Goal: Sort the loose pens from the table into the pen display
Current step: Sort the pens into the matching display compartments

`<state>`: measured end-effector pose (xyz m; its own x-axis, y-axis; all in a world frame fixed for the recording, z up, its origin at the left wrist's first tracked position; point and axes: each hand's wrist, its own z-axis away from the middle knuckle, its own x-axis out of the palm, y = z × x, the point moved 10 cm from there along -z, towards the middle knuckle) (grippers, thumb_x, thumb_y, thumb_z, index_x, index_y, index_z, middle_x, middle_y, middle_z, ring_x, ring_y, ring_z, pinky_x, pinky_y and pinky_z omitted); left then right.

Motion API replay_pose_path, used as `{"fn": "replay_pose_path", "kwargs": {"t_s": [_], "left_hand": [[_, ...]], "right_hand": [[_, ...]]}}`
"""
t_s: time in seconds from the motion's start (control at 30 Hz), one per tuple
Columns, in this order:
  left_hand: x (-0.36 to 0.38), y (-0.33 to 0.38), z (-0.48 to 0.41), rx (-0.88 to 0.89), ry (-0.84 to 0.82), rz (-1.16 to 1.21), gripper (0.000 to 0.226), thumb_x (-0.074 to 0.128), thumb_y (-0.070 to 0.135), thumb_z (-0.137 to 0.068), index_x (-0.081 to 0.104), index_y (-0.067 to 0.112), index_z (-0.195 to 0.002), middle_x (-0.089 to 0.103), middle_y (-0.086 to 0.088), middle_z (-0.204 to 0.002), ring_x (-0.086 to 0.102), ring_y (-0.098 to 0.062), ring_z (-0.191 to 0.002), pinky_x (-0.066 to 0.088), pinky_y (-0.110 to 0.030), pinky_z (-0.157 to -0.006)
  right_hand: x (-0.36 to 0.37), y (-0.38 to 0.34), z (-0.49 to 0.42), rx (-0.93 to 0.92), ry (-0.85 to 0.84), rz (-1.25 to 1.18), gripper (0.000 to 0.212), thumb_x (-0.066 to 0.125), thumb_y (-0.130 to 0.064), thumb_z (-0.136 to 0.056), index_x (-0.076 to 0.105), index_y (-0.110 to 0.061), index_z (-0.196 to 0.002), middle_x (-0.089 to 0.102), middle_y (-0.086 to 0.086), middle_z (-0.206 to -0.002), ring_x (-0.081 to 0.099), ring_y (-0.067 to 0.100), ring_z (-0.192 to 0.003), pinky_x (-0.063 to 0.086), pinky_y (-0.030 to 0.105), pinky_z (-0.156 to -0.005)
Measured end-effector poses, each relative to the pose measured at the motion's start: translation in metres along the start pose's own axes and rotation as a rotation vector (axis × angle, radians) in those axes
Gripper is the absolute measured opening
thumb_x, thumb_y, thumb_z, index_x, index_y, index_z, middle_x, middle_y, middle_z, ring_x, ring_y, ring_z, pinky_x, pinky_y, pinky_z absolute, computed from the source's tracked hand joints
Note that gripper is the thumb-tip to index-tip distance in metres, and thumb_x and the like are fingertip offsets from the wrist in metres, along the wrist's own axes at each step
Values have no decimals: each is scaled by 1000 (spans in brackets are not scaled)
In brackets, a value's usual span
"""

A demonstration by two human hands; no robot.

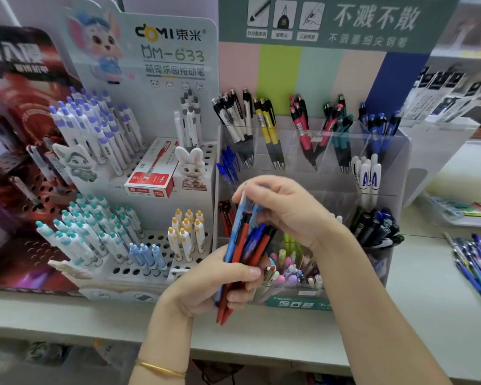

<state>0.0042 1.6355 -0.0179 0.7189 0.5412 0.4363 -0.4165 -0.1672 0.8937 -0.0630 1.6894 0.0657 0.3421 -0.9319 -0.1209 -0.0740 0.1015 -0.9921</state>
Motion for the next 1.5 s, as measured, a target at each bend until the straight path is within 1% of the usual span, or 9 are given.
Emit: {"fn": "replay_pose_path", "kwargs": {"t_s": [0.23,0.37,0.53,0.9,1.1,1.23,1.33,1.4,1.5], "left_hand": [[-25,-3,5,26,97,-3,32,66,19,-84,53,4,-110,50,-3,-72,43,-8,-49,40,-18,-47],[-41,1,6,91,173,10,42,62,15,-89,47,2,-125,52,-6,-81,48,-13,-60,45,-26,-56],[-48,7,-1,132,253,-5,46,55,8,-87,47,6,-132,56,-7,-84,51,-16,-71,47,-31,-65],[-38,14,-6,191,128,189,53,70,25,-86,50,0,-129,51,-6,-75,48,-14,-64,46,-27,-59],[-35,16,-3,188,82,142,46,64,25,-91,49,-1,-126,60,-7,-78,53,-11,-60,47,-24,-57],[-29,14,-6,144,53,101,47,62,25,-92,46,-3,-126,64,-12,-86,55,-11,-61,49,-23,-58],[-20,13,-8,127,14,72,39,59,26,-94,51,0,-123,65,-14,-92,56,-11,-63,50,-23,-60],[-17,14,-9,126,25,98,36,59,25,-94,55,2,-121,66,-16,-94,60,-13,-65,52,-25,-61],[-31,15,-6,103,209,103,30,53,19,-95,58,0,-118,67,-24,-102,69,-26,-77,59,-33,-66]], "right_hand": [[-80,-27,26,-214,639,-166,24,47,-21,-99,66,-13,-85,59,-4,-72,50,5,-55,44,17,-52],[-100,-47,58,-356,936,217,16,51,-23,-98,65,-17,-92,60,-4,-77,54,7,-60,46,20,-57],[-58,-38,47,-350,797,731,13,59,-18,-93,68,-10,-89,60,1,-77,52,11,-69,40,18,-64],[-13,34,-4,178,326,1296,17,51,-28,-96,54,-14,-105,62,4,-102,62,27,-93,40,33,-66],[-23,16,12,69,436,950,22,56,-27,-94,58,-17,-113,62,-1,-104,60,18,-93,51,35,-81],[-19,16,22,47,349,355,15,55,-26,-95,67,-19,-91,67,-6,-78,60,0,-63,47,15,-57],[-4,41,22,192,148,151,16,65,-25,-89,70,-10,-88,71,14,-84,65,13,-69,55,29,-69],[-7,49,23,207,170,44,22,68,-24,-87,67,-2,-87,67,23,-78,62,24,-62,53,42,-61],[-24,45,24,163,323,14,24,66,-22,-88,63,1,-85,60,8,-63,52,14,-50,45,27,-49]]}}
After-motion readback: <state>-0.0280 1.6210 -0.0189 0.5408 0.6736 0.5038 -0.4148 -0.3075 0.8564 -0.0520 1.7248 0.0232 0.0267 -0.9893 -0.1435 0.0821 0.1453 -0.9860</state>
